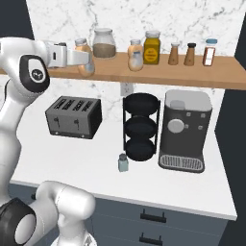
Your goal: Put the shaker and condiment bottle from the counter next to their counterparts in the cabinet.
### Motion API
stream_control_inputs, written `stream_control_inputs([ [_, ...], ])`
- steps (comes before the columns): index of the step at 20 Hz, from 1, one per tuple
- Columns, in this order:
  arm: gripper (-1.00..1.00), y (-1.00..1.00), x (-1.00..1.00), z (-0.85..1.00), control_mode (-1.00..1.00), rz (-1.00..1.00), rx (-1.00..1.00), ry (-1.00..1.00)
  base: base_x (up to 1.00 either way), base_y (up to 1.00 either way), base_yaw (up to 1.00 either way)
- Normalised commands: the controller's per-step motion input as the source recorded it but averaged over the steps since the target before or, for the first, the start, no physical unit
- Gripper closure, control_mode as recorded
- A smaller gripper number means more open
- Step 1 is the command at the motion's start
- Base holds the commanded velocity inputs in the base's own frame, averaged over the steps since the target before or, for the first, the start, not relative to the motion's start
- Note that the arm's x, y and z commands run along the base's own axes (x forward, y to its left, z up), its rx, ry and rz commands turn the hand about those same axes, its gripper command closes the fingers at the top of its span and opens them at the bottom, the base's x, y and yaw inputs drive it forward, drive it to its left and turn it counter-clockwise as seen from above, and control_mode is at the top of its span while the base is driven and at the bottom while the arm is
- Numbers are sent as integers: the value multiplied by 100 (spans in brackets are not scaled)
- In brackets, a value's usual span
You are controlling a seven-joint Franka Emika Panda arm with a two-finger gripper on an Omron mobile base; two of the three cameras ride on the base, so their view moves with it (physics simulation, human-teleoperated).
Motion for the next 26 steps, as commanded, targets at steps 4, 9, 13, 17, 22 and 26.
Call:
stream_control_inputs([
  [4,100,-8,34,0,-100,-1,10,0,0,0,0],
  [9,100,-11,25,0,-100,0,2,0,0,0,0],
  [13,100,-4,7,0,-100,-1,0,0,0,0,0],
  [17,100,-6,12,-2,-100,-1,0,-3,0,0,0],
  [22,100,-9,16,0,-100,-5,0,-1,0,0,0],
  [26,100,-4,19,-4,-100,-9,0,-2,0,0,0],
])
